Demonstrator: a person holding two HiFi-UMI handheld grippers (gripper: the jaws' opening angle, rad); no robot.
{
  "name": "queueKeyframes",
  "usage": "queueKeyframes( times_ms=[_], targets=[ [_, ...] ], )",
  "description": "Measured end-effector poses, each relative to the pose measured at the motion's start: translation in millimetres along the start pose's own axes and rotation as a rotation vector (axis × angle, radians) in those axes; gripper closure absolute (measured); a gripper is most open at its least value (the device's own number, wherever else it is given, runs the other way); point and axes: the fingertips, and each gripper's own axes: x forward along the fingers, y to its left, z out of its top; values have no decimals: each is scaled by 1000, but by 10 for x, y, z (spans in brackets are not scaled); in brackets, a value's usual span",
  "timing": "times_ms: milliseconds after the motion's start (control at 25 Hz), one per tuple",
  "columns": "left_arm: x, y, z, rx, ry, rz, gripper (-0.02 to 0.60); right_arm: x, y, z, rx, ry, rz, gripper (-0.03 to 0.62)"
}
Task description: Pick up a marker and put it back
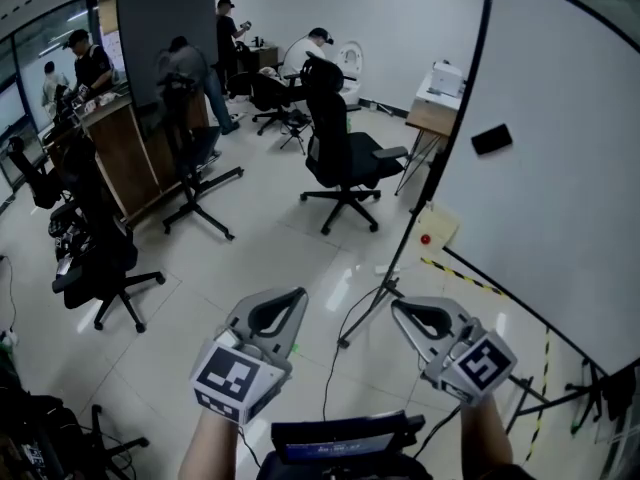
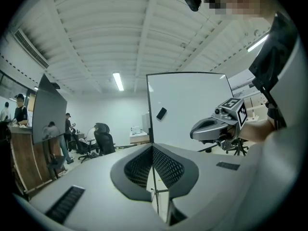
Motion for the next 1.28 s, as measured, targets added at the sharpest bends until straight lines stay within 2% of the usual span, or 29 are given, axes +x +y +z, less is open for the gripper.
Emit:
queueKeyframes(
  times_ms=[160,360,600,760,1040,1280],
  targets=[
    [225,-499,52,16,4,-11,583,-505,-121,-215,17,7,-6,583],
    [606,-1368,100,26,30,-16,583,-1286,-302,-515,50,0,20,583],
    [729,-2192,-47,19,87,50,583,-1955,-419,-809,77,-33,105,583],
    [652,-2431,-48,19,131,108,583,-2131,-420,-799,81,-66,164,583],
    [461,-2566,55,43,161,178,583,-2211,-282,-790,109,-93,240,583],
    [129,-2499,-162,-5,206,214,583,-2009,21,-783,113,-92,298,583]
  ],
)
